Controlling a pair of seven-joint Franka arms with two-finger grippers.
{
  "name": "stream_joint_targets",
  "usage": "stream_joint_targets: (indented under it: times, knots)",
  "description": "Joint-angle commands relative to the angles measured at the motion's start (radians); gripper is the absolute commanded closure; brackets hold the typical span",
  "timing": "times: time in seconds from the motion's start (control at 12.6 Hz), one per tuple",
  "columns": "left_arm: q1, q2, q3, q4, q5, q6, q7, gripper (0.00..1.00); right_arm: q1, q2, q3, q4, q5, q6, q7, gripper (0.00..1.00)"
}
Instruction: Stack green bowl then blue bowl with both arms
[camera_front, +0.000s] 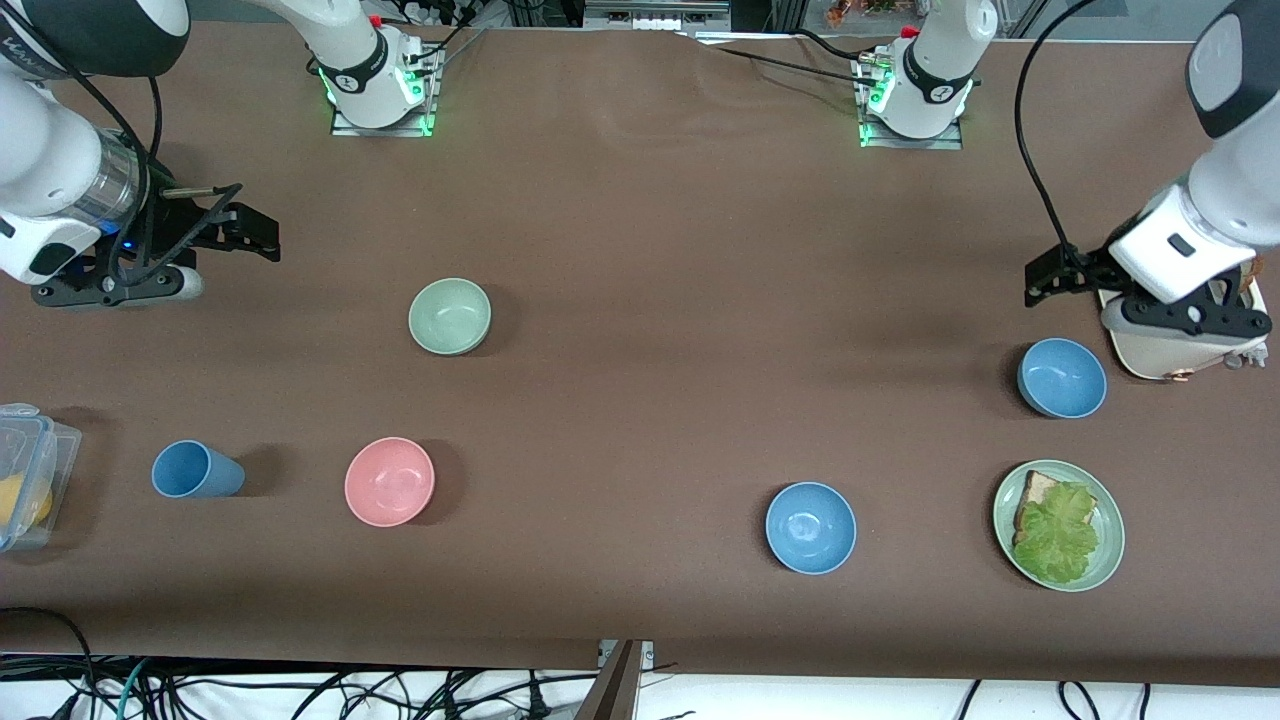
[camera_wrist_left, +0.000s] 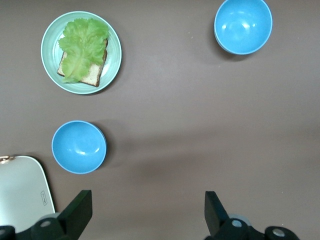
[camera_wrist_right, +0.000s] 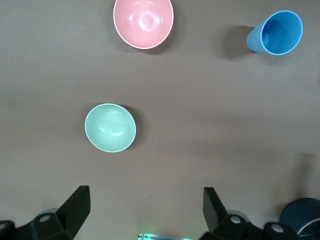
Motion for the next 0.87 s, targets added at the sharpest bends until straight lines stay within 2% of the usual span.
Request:
stream_joint_targets:
  times: [0.0,0.79]
  knots:
    - [0.007,-0.064,-0.019,-0.067,0.013,0.043,0.012,0.0,0.004,-0.006,-0.003,0.013,-0.012,-0.01,-0.012,0.0]
    - [0.006,-0.049,-0.019,-0.047,0.01,0.037,0.004,0.0,0.004,-0.005,-0.005,0.01,-0.001,-0.009,-0.016,0.0]
